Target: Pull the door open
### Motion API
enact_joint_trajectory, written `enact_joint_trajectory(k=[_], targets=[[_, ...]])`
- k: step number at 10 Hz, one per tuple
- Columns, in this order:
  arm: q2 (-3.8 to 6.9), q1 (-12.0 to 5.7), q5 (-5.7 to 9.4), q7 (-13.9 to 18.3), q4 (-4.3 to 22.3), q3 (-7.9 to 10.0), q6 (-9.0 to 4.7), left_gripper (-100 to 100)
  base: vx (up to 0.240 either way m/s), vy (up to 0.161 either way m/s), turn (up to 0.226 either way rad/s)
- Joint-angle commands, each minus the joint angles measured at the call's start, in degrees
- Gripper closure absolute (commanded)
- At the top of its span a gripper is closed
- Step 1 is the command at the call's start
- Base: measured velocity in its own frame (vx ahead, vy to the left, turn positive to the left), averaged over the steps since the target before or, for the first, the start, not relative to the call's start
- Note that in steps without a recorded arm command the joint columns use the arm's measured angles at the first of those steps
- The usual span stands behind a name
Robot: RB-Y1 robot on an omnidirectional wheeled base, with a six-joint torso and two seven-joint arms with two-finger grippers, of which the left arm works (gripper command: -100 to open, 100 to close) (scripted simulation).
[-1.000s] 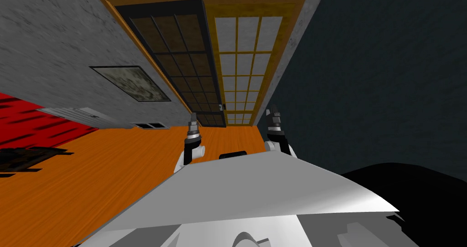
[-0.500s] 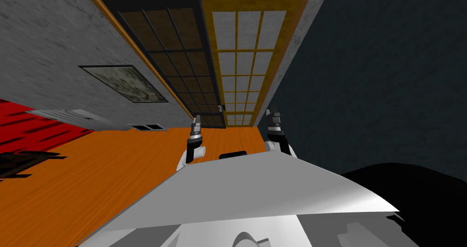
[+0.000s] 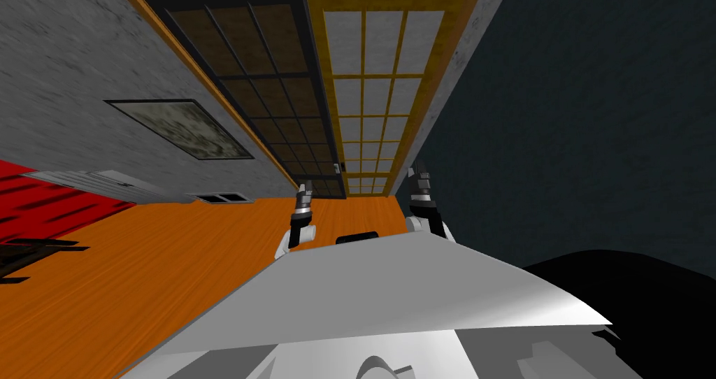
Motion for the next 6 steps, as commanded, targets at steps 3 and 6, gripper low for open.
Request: enact_joint_trajectory(k=[3,6], targets=[[-0.03,-2.2,-1.22,-4.5,6.3,0.69,-0.82,-100,0.105,-0.001,-0.016],[0.02,-3.22,-1.86,-6.8,9.6,1.08,-1.29,-100,0.074,-0.003,-0.008]])
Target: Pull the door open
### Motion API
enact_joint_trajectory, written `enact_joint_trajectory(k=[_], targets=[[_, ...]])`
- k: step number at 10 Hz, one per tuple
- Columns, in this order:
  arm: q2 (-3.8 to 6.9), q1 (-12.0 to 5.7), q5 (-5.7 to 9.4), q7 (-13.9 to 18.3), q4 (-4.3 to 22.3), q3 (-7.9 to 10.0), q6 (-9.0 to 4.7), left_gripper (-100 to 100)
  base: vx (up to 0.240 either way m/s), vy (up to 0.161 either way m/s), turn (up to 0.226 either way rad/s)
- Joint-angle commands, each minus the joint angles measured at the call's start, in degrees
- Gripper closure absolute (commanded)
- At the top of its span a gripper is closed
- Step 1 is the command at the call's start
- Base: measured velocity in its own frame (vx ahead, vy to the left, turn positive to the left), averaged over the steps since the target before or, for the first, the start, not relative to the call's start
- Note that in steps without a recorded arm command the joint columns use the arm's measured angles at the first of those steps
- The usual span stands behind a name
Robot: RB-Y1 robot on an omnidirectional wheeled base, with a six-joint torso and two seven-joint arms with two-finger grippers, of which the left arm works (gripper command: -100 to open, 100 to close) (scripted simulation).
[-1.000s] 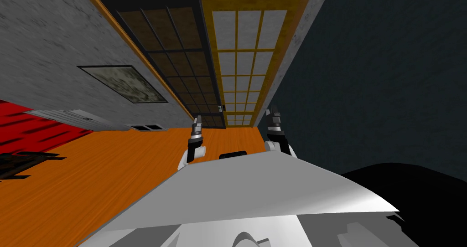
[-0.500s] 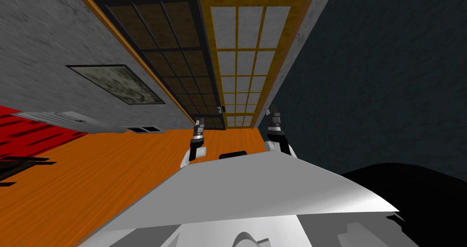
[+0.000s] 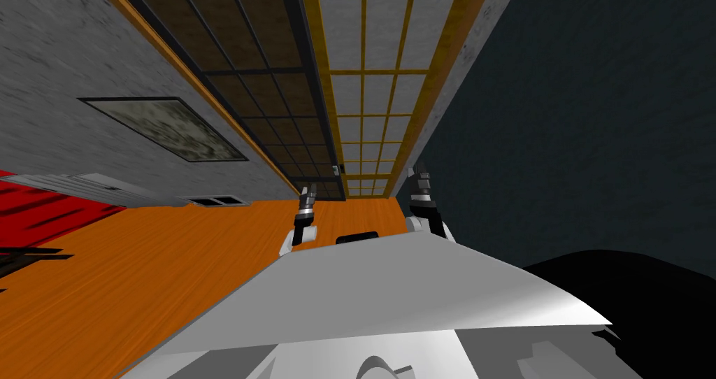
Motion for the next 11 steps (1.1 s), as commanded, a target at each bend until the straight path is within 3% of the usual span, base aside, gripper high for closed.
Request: enact_joint_trajectory(k=[1,11], targets=[[-0.03,-0.91,-0.48,-1.9,2.9,0.32,-0.62,-100,0.075,0.001,-0.018],[-0.24,-5.96,-3.57,-13.1,18.8,2.26,-2.93,-100,0.1,0.003,-0.015]])
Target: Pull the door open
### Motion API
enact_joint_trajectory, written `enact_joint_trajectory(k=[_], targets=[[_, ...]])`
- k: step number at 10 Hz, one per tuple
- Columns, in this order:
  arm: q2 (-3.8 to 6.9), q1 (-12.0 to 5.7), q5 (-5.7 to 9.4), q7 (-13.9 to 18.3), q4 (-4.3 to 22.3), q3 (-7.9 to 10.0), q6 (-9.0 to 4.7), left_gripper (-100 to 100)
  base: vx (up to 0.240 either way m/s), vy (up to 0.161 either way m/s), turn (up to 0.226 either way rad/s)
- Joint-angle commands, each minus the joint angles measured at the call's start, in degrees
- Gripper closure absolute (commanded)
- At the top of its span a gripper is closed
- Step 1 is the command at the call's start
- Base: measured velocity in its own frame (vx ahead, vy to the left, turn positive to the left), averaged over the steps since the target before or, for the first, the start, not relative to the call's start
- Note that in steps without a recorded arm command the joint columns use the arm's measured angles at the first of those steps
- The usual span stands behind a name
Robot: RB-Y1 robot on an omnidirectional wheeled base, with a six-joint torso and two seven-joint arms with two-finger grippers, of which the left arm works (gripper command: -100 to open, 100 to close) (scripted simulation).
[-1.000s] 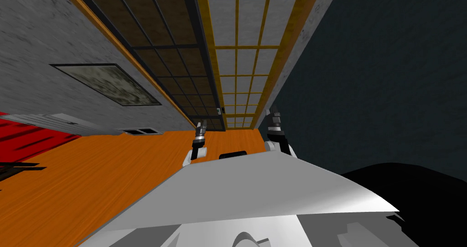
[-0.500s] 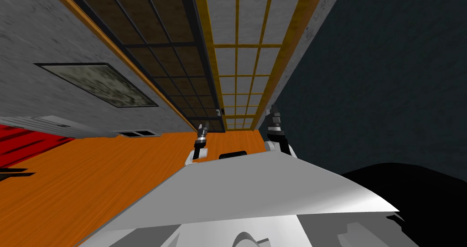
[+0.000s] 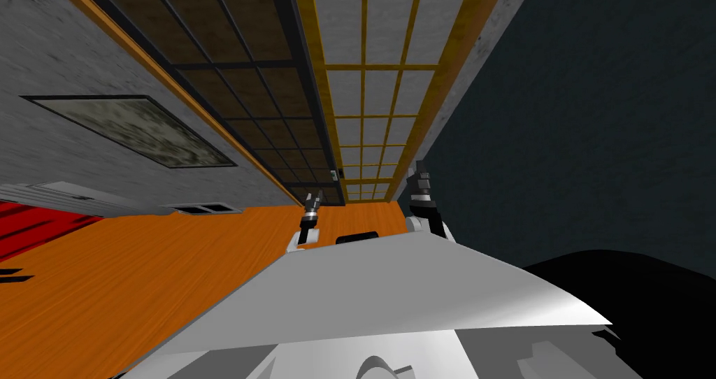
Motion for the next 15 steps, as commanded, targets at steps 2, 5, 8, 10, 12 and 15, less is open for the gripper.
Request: enact_joint_trajectory(k=[2,5,8,10,12,15], targets=[[-0.12,-1.4,-0.76,-2.9,4.1,0.51,-0.61,-100,0.092,-0.003,-0.012],[-0.31,-2.82,-1.61,-6.0,8.5,1.04,-1.24,-100,0.108,0.004,-0.015],[-0.56,-4.15,-2.39,-8.9,12.5,1.53,-1.83,-100,0.093,0.005,-0.014],[-0.73,-5.03,-2.91,-10.8,15.1,1.85,-2.21,-100,0.105,0.006,-0.014],[-0.93,-5.81,-3.36,-12.4,17.4,2.13,-2.55,-100,0.09,0.014,-0.013],[-1.23,-6.99,-4.03,-14.9,20.9,2.55,-3.05,-100,0.096,0.001,-0.013]])
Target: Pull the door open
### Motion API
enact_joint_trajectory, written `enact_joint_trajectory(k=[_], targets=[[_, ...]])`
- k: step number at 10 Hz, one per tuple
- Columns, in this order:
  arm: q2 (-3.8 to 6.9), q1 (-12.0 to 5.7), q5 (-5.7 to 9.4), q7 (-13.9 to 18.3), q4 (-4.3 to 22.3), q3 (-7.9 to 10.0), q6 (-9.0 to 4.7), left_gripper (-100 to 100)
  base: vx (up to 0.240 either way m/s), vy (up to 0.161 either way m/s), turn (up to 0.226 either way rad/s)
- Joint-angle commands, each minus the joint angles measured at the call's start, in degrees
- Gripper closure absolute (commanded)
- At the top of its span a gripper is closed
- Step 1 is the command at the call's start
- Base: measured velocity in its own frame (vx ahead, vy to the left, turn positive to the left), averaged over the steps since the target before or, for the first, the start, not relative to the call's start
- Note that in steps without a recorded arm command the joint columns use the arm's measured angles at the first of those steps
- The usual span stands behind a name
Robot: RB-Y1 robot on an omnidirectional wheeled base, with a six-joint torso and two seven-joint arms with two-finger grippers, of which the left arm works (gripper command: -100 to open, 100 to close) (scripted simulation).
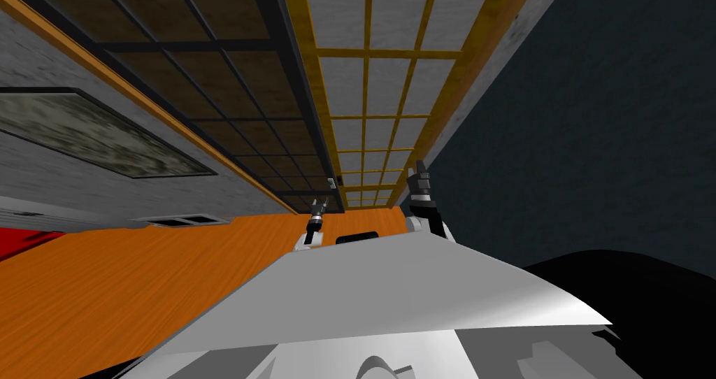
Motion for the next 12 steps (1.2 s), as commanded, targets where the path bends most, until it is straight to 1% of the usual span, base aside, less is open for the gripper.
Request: enact_joint_trajectory(k=[1,2,3,4,7,9,10,11,12], targets=[[-0.15,-0.74,-0.3,-1.3,2.1,0.26,-0.47,-100,0.095,-0.002,-0.009],[-0.25,-1.06,-0.48,-2.0,3.0,0.37,-0.6,-100,0.1,0.003,-0.012],[-0.46,-1.72,-0.84,-3.3,4.8,0.59,-0.87,-100,0.124,-0.001,-0.019],[-0.57,-2.05,-1.02,-4.0,5.7,0.7,-1.0,-100,0.13,0.006,-0.014],[-1.13,-3.56,-1.79,-6.8,9.5,1.15,-1.57,-100,0.163,0.019,-0.018],[-1.37,-4.16,-2.03,-7.7,10.7,1.29,-1.75,-100,0.133,0.019,-0.016],[-1.29,-3.9,-1.96,-7.3,10.2,1.22,-1.55,-100,0.04,-0.001,-0.002],[-0.68,-3.04,-1.7,-7.4,10.8,1.8,-1.63,-100,-0.078,-0.007,0.008],[-0.49,-2.78,-1.61,-7.5,11.0,1.99,-1.62,-100,-0.164,-0.02,0.003]])
